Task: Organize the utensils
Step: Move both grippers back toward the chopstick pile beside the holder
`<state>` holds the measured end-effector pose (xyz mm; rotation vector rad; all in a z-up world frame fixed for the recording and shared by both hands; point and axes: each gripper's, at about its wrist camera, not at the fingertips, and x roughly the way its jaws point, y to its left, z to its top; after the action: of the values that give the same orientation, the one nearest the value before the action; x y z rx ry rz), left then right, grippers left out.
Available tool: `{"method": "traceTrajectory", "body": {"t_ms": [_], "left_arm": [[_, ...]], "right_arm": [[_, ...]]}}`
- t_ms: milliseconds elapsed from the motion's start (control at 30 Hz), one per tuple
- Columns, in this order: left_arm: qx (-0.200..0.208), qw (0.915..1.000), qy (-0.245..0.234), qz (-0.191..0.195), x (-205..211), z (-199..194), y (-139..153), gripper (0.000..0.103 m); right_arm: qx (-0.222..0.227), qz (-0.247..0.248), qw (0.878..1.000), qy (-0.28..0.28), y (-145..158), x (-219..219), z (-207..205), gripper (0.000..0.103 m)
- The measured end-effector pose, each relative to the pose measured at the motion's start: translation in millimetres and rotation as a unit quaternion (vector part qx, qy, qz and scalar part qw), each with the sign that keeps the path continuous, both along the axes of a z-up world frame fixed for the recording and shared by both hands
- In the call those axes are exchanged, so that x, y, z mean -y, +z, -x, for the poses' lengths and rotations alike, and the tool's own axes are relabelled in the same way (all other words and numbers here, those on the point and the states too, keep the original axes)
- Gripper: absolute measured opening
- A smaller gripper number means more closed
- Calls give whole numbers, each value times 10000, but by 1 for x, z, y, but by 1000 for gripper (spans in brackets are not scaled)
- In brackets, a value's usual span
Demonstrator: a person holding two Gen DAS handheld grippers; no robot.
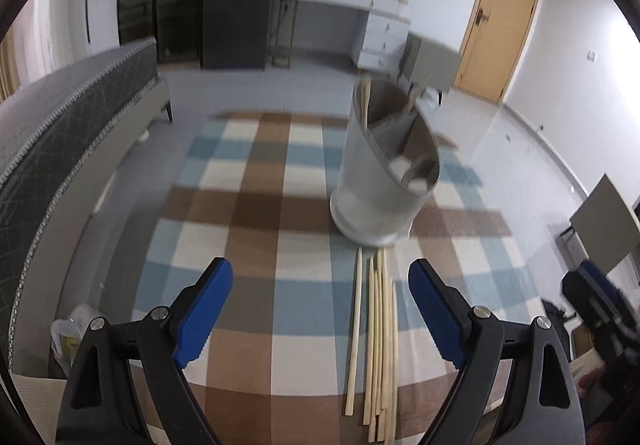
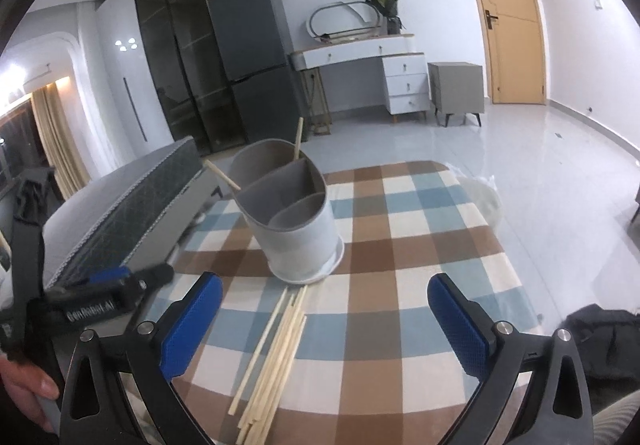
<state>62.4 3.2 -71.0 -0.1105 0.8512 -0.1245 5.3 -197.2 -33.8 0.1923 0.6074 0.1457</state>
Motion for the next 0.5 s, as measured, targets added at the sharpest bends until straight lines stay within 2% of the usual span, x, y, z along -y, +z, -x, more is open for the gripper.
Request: {"method": "traceTrajectory", "body": {"t_ms": [233, 300, 500], "left_arm": [[-1078, 9938, -135, -225, 9, -38, -49, 86], [-1220, 9921, -218, -202, 13, -45, -58, 86], [-1552, 9849, -463, -606, 36, -68, -81, 86]], "right_arm": [[-246, -49, 9997, -47, -14, 5, -20, 103], [-305, -118, 9994, -55, -17, 8, -25, 103], [-514, -232, 9984, -106, -25, 15, -37, 103]]}}
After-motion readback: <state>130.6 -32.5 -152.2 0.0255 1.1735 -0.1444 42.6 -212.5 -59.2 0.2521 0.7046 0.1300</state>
